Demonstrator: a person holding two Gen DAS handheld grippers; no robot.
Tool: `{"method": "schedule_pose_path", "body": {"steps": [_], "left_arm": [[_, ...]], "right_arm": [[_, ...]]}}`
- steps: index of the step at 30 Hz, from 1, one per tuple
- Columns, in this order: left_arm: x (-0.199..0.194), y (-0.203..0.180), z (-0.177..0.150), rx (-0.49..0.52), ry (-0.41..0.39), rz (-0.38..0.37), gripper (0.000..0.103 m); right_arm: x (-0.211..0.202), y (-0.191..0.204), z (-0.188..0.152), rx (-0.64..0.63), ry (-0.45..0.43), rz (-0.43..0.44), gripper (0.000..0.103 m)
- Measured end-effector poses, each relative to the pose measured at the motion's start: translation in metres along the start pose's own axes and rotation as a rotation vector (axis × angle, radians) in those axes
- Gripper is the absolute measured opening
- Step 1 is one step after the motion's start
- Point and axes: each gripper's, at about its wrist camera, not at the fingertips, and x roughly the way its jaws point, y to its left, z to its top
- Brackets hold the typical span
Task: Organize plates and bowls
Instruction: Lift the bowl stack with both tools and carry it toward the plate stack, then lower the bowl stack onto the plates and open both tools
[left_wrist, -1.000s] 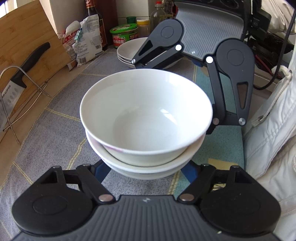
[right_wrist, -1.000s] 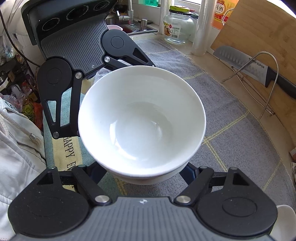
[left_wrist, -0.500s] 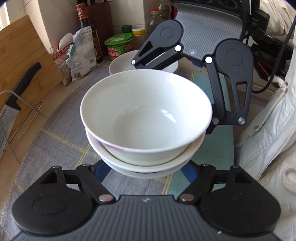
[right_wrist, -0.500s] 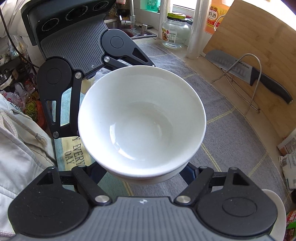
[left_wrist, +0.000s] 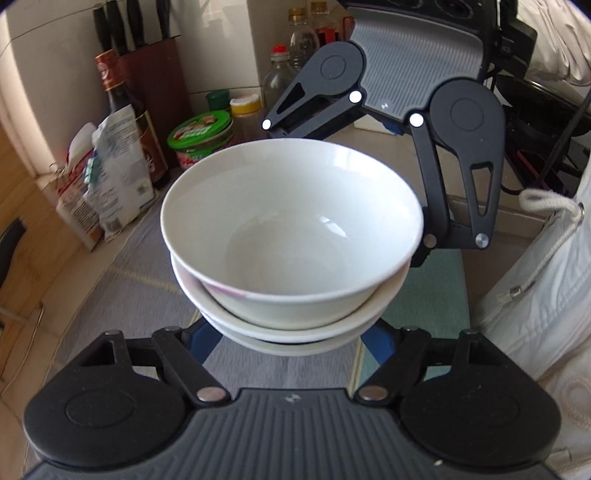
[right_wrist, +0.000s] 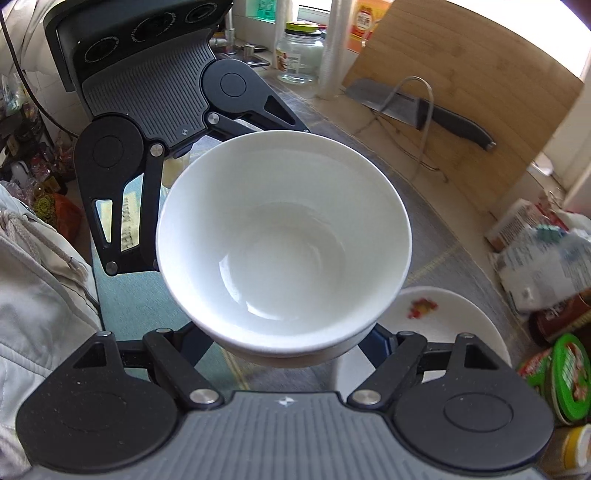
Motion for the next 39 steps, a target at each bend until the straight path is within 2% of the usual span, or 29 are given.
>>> {"method": "schedule_pose_path", "body": {"steps": [7, 17, 30, 39], "left_arm": [[0.029, 0.004, 0.027, 0.027, -0.017, -0.006, 0.080], [0.057, 0.021, 0.048, 0.033, -0.037, 0.005, 0.080], [0.094, 0.034, 0.063, 0.026, -0.033, -0.020, 0.080], [0.105, 0.039, 0.066, 0.024, -0.018, -0.031, 0.080]], "right_arm": [[-0.010, -0.025, -0.021, 0.009, 0.015, -0.043, 0.086], [-0.017, -0.057, -0.039, -0.003, 0.035, -0.097, 0.086], [-0.006, -0.093, -0.056, 0.011, 0.078, -0.099, 0.086], [-0.001, -0.105, -0.064, 0.030, 0.088, -0.093, 0.086]]}}
